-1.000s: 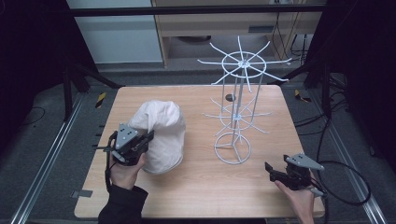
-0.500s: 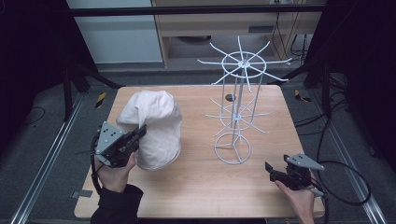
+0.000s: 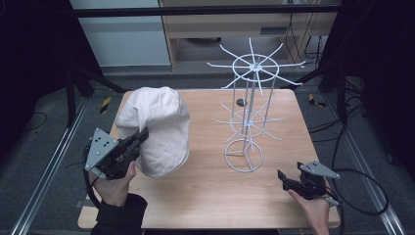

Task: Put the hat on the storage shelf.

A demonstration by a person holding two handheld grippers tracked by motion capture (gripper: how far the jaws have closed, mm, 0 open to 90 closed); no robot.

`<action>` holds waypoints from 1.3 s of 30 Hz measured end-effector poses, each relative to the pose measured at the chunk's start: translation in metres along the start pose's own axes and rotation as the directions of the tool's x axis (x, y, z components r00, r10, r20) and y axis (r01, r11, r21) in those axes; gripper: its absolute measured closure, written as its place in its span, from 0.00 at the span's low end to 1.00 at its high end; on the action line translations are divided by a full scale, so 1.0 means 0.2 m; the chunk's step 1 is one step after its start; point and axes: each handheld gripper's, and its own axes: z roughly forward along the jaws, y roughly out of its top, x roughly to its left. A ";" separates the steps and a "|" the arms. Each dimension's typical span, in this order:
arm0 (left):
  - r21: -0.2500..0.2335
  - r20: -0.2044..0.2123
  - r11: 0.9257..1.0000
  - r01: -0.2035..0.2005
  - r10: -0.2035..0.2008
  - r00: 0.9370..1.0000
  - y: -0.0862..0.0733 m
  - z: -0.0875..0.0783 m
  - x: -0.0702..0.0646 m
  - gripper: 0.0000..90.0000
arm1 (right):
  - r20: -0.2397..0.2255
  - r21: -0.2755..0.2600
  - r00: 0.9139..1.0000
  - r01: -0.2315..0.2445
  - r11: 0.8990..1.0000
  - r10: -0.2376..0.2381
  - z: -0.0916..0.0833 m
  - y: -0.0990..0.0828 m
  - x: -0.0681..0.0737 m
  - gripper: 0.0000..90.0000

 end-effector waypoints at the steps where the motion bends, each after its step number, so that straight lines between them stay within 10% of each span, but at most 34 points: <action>1: 0.000 0.000 1.000 0.000 0.000 1.000 0.00 0.00 0.00 0.99 | 0.000 0.000 1.000 0.000 1.000 0.000 0.00 0.00 0.00 0.23; 17: -0.122 0.019 0.991 -0.061 0.064 0.998 0.16 -0.11 -0.08 0.99 | -0.001 0.003 1.000 -0.007 1.000 0.007 0.00 0.00 0.00 0.23; 39: -0.268 0.070 0.959 -0.088 0.111 0.991 0.40 -0.21 -0.17 0.99 | 0.004 0.003 1.000 -0.010 1.000 0.010 0.00 0.00 -0.01 0.23</action>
